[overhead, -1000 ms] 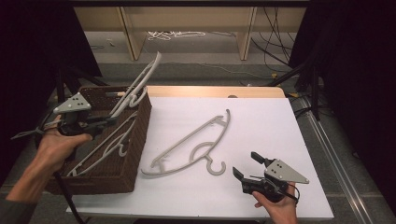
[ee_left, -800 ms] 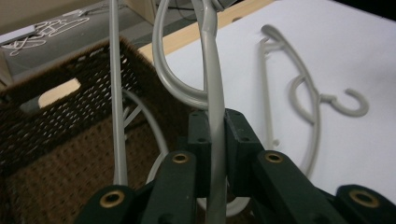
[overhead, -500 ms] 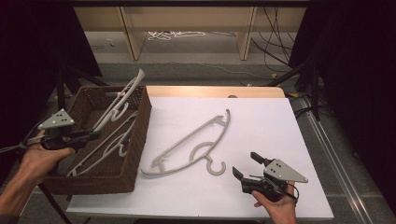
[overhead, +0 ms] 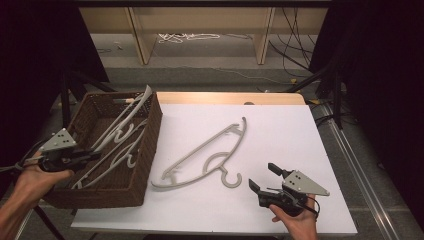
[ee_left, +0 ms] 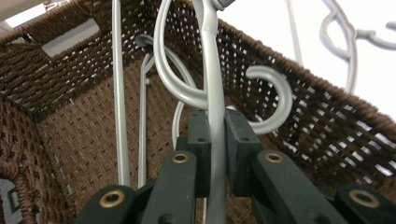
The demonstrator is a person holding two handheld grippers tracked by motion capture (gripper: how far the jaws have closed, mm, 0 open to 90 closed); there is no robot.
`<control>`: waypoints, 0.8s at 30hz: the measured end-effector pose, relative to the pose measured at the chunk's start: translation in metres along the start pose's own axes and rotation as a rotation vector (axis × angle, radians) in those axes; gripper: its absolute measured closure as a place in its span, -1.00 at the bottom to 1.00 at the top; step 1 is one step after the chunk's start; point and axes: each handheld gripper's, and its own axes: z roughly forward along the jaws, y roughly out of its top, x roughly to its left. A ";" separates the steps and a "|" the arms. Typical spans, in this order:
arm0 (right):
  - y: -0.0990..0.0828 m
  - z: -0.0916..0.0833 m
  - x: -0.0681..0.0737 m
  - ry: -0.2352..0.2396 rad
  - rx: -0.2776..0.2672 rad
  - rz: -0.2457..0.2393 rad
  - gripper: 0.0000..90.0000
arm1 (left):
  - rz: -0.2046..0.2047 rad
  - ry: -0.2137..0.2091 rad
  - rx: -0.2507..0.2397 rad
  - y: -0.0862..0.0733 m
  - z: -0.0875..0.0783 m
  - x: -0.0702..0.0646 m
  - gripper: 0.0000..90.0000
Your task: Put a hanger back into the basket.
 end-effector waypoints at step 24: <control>-0.001 0.002 0.000 0.003 0.002 0.003 -0.58 | 0.075 0.005 0.110 -0.014 0.027 0.009 0.82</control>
